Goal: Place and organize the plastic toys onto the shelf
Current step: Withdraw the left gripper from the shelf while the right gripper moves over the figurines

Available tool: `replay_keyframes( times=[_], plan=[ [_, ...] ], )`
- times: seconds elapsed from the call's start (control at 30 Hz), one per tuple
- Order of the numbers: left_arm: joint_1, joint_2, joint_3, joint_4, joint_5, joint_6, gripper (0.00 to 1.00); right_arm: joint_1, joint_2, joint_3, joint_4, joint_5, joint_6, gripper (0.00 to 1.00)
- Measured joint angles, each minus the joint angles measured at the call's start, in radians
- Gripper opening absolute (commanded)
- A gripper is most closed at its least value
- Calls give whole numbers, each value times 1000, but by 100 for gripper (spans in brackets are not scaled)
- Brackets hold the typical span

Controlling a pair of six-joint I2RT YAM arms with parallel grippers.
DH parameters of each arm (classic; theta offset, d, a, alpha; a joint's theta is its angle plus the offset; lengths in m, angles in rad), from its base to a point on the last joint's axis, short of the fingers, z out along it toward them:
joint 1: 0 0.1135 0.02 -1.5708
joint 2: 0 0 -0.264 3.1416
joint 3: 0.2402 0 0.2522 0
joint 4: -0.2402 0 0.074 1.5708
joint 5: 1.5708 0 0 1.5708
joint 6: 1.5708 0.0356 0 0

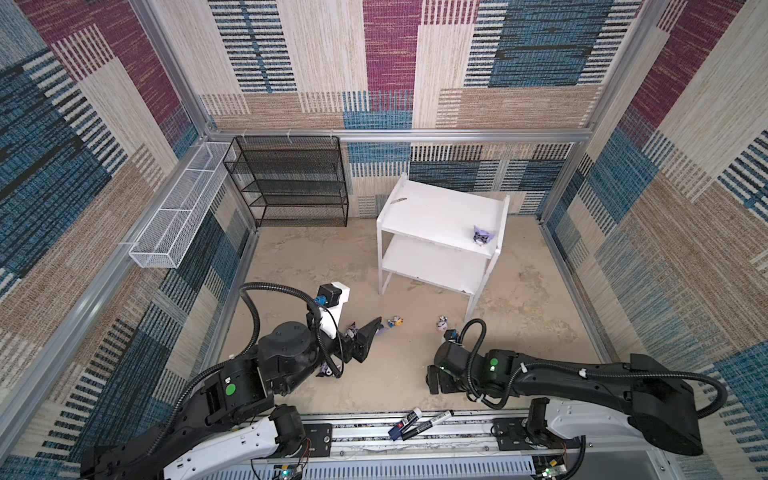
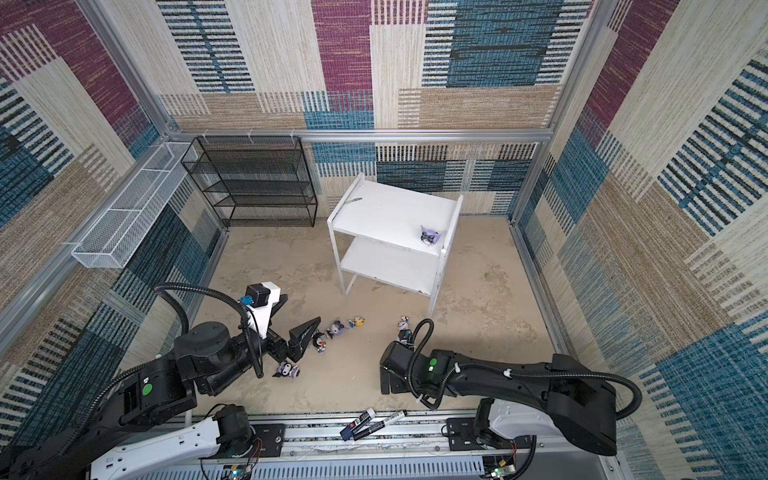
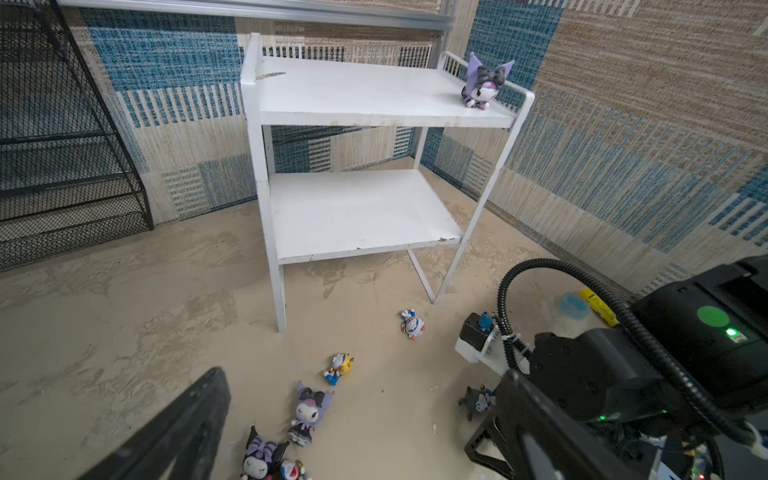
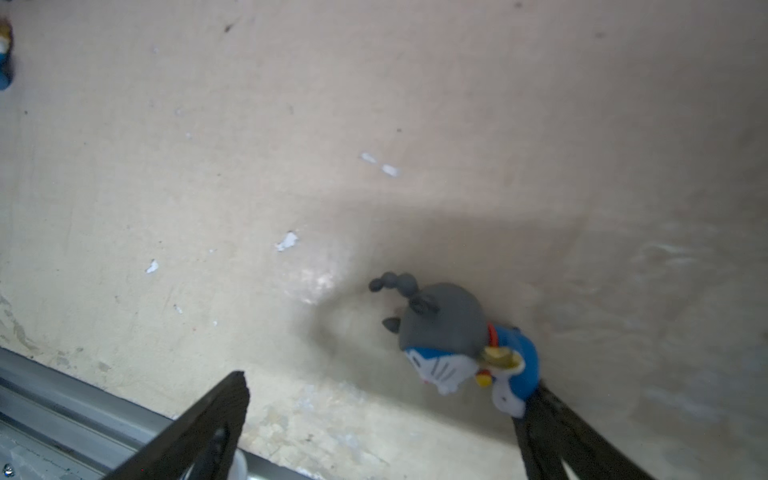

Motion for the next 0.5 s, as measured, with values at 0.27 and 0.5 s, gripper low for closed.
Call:
replay_keyframes(
  times=[0.27, 0.5],
  plan=[
    [1, -28, -40, -68, -88, -28, 99, 13, 323, 322, 88, -5, -155, 100],
    [13, -102, -93, -190, -237, -102, 99, 0, 387, 474, 81, -8, -314, 100]
  ],
)
